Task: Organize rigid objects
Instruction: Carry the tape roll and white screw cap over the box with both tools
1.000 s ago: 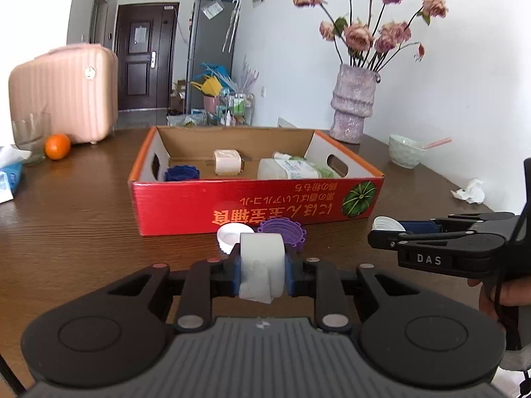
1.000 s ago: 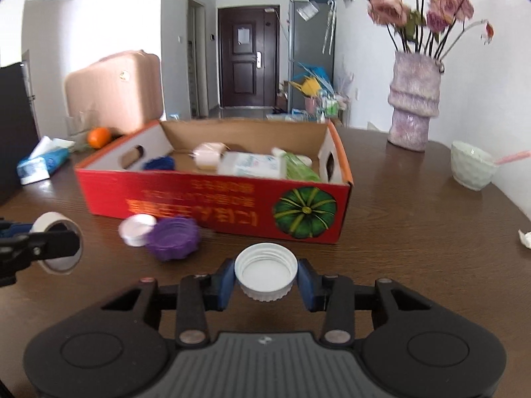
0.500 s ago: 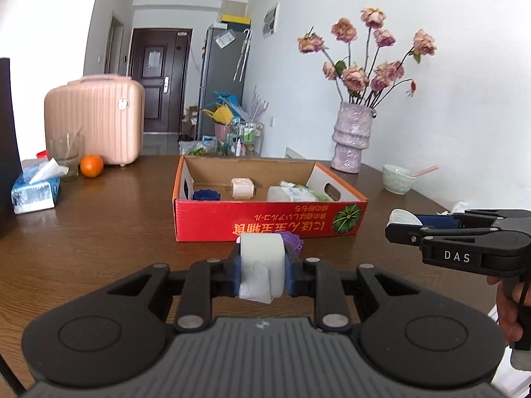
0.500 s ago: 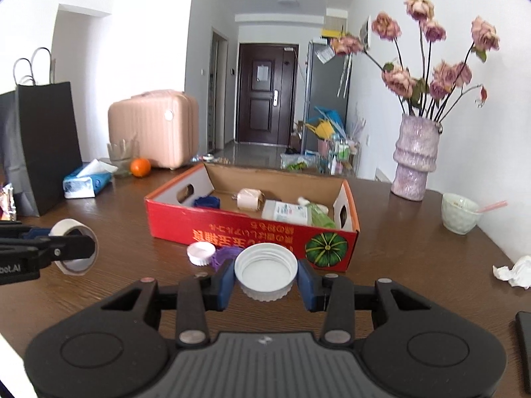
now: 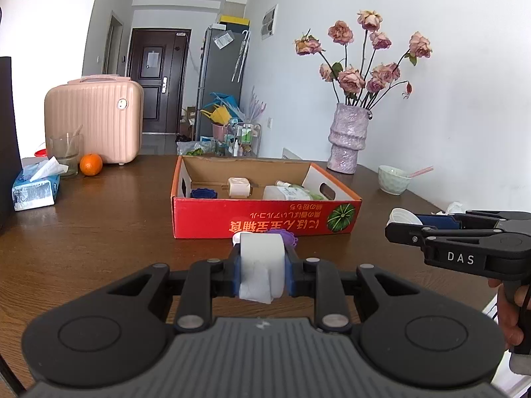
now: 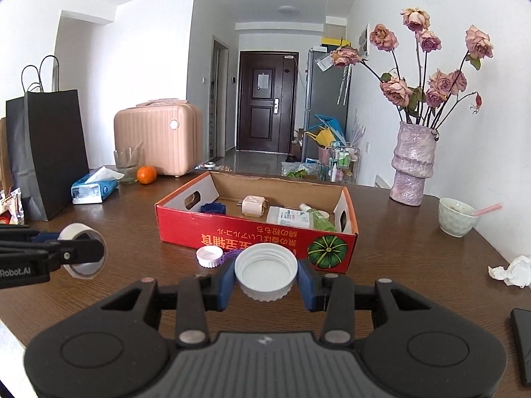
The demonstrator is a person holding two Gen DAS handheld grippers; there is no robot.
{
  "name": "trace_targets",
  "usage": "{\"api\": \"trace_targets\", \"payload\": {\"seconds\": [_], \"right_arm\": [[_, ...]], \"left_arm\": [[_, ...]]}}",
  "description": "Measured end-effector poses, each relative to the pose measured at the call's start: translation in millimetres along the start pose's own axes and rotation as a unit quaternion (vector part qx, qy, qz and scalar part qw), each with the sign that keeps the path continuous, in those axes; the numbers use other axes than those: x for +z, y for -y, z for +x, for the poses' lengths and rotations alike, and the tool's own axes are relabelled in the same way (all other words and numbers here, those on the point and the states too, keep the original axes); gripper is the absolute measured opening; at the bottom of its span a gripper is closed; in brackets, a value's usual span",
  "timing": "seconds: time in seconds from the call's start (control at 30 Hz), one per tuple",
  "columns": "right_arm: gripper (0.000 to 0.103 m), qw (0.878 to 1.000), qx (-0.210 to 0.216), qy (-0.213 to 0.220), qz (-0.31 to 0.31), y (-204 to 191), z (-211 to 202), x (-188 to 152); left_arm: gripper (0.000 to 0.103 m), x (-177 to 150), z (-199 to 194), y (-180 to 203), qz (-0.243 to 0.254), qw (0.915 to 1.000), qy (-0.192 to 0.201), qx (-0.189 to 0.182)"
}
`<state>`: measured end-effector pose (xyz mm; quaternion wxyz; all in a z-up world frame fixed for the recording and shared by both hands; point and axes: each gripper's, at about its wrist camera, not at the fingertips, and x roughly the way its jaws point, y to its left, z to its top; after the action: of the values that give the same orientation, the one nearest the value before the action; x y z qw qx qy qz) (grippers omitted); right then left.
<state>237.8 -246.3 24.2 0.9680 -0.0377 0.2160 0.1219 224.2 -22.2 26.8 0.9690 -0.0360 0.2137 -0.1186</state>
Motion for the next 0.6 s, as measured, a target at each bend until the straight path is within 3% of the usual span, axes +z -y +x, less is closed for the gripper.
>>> {"api": "trace_targets", "payload": {"seconds": [0.27, 0.6], "right_arm": [[0.039, 1.0, 0.003, -0.001, 0.009, 4.5, 26.9, 3.6], [0.04, 1.0, 0.009, 0.019, -0.004, 14.2, 82.0, 38.8]], "left_arm": [[0.024, 15.6, 35.2, -15.2, 0.01, 0.9996, -0.008, 0.026], [0.024, 54.0, 100.8, -34.7, 0.035, 0.9981, -0.002, 0.051]]}}
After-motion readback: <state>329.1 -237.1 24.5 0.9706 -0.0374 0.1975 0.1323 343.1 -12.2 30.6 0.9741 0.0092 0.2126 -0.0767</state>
